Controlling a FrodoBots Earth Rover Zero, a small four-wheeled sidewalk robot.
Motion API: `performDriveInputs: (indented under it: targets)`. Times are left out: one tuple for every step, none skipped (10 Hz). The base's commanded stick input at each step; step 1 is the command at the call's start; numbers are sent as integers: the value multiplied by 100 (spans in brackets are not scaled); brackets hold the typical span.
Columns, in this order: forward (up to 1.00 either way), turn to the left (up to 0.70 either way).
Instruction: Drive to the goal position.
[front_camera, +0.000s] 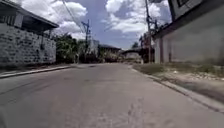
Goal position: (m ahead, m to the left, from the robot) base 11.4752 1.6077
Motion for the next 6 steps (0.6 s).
performDriveInputs:
  targets:
    - [100, 0]
    - [100, 0]
    - [100, 0]
    - [100, 0]
    - [100, 0]
    - [100, 0]
